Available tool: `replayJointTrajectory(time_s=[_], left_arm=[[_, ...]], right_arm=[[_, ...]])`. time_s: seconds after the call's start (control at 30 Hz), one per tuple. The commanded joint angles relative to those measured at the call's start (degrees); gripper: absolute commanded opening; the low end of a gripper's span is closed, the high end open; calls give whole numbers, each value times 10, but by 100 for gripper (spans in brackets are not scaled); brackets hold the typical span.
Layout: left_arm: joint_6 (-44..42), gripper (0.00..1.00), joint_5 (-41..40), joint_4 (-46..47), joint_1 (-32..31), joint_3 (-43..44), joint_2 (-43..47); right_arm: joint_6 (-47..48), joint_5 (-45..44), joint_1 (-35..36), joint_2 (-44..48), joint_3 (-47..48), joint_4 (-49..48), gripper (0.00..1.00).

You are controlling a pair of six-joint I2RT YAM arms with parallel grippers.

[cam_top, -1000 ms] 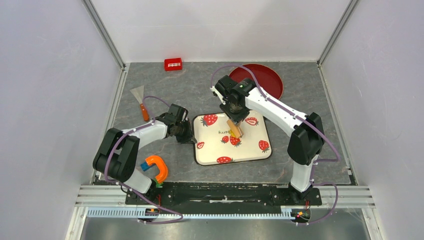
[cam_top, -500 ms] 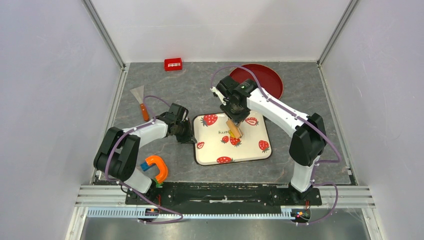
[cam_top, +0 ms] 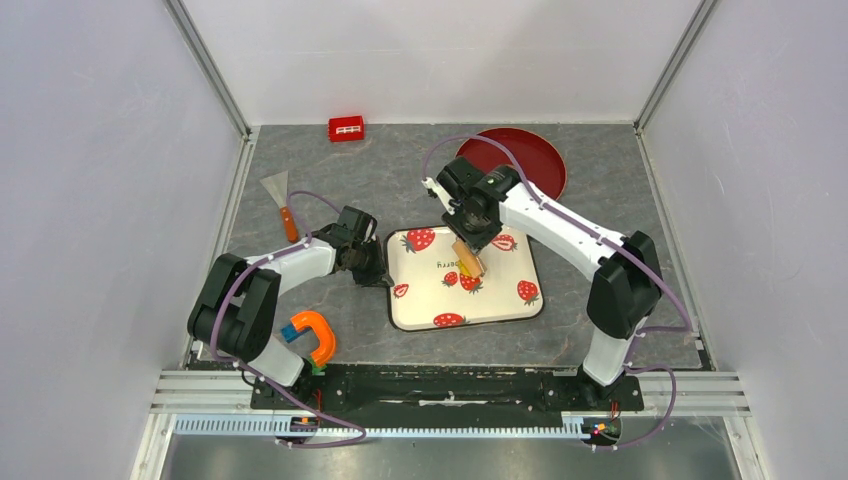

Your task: Roll out the dumpling wrappers from the dough

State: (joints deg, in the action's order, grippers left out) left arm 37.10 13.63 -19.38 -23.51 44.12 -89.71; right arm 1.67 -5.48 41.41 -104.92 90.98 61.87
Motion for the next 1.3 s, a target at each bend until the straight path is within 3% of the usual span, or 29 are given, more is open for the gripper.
replayJointTrajectory(time_s=[0.0, 1.27], left_arm=[[-10, 2, -52, -20, -14, -22, -41], [-10, 2, -54, -22, -16, -22, -38]], right_arm=[[-2, 74, 4, -118, -127, -31, 0], [25, 135, 35, -197, -106, -64, 0]])
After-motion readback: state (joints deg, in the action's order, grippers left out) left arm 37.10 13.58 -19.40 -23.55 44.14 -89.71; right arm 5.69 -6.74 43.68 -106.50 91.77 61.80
